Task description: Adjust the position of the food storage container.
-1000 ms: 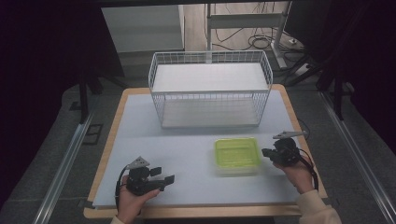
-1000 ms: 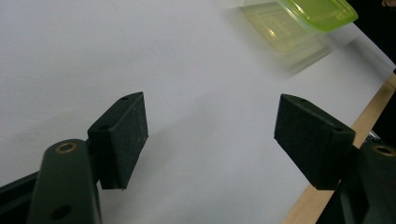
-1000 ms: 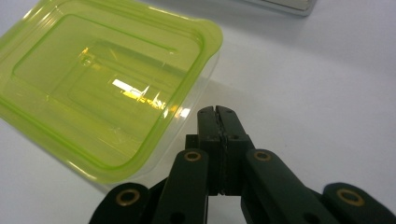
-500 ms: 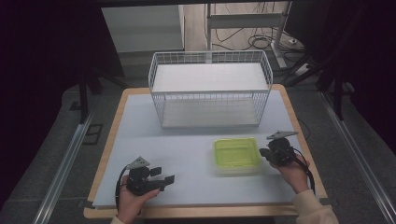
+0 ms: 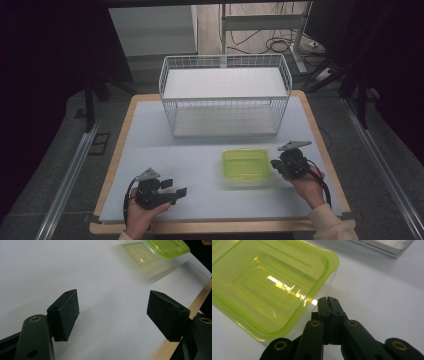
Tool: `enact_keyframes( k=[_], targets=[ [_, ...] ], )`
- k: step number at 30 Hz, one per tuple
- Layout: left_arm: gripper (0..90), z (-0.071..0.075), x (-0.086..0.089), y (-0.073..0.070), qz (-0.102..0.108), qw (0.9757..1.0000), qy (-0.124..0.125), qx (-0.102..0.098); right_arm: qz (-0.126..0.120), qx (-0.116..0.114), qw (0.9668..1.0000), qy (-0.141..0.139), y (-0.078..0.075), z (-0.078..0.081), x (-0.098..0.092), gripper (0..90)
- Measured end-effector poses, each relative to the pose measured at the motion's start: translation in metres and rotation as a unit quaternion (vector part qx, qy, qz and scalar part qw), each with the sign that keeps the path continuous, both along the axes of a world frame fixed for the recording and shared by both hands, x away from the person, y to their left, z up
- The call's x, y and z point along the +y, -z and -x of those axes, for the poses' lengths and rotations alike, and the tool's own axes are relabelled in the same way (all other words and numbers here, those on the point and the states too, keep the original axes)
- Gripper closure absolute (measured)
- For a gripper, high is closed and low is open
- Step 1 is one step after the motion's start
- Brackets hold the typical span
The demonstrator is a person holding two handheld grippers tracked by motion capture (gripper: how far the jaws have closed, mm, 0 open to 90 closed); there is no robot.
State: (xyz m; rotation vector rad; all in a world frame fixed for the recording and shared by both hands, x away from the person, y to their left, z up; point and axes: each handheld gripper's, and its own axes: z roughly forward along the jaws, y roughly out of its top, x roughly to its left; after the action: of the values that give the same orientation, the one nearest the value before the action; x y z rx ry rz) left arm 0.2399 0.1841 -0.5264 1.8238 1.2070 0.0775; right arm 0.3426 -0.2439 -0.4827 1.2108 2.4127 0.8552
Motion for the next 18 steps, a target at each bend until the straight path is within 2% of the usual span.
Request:
enact_keyframes(
  k=[11, 18],
  targets=[
    [25.8, 0.0, 0.0, 0.0, 0.0, 1.0, 0.0, 0.0, 0.001, 0.003, 1.0, -0.002, 0.002, -0.002, 0.004, 89.5],
    [25.7, 0.0, 0.0, 0.0, -0.001, 1.0, 0.001, 0.001, 0.0, 0.004, 0.9999, -0.014, 0.003, 0.0, 0.012, 89.5]
  ],
)
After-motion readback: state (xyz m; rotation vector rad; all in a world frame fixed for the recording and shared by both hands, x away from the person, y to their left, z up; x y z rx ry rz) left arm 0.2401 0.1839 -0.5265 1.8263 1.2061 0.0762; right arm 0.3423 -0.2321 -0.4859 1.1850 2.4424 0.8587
